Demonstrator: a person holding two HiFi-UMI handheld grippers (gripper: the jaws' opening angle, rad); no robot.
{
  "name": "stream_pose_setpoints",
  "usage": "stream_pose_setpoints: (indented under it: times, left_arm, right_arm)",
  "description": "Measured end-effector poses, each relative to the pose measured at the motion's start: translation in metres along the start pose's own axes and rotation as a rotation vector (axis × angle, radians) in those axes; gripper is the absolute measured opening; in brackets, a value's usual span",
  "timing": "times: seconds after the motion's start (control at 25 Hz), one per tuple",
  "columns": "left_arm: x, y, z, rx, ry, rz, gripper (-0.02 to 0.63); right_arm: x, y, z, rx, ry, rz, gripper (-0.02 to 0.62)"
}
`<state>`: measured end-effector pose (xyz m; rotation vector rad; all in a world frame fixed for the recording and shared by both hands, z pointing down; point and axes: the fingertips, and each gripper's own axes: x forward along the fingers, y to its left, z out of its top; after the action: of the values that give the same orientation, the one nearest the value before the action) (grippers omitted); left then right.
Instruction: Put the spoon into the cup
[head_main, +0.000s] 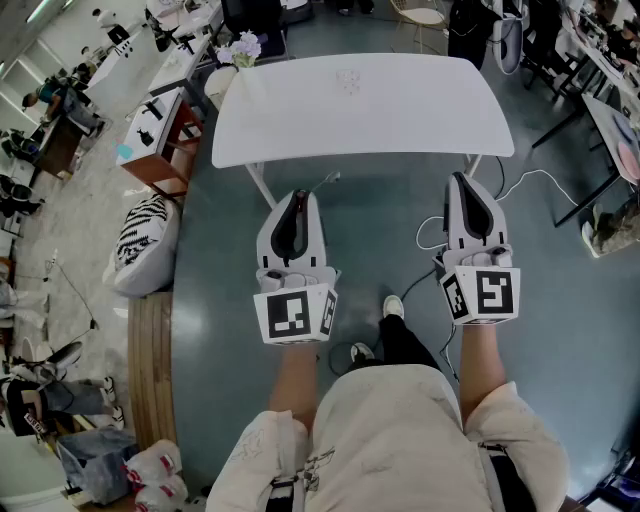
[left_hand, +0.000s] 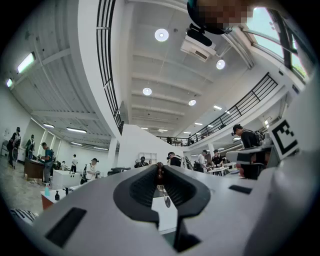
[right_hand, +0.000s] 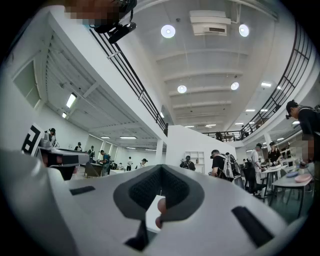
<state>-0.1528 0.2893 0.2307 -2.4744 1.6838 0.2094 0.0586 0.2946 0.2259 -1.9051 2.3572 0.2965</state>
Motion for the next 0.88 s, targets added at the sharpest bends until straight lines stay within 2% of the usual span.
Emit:
stream_pose_setpoints:
  times: [0.44,0.72,0.88]
  left_arm:
    - [0.021,-0.013,0.004,0.007,0.006,-0.001,0.037]
    - [0.035,-0.016,-0.008,0.001,0.022,-0.003,0.037]
    - [0.052,-0.027,-0.015,-0.007,0.030,-0.013,0.037]
  right_arm:
    - [0.011,-0.022,-0.005,0.051,-0.004,-0.006,-0.008]
    - [0.021,-0.028,-0.014,0.078,-0.016,-0.010,-0.008]
    - [0.024,-0.048,-0.023,0.089,0.001,-0.027,-0.008]
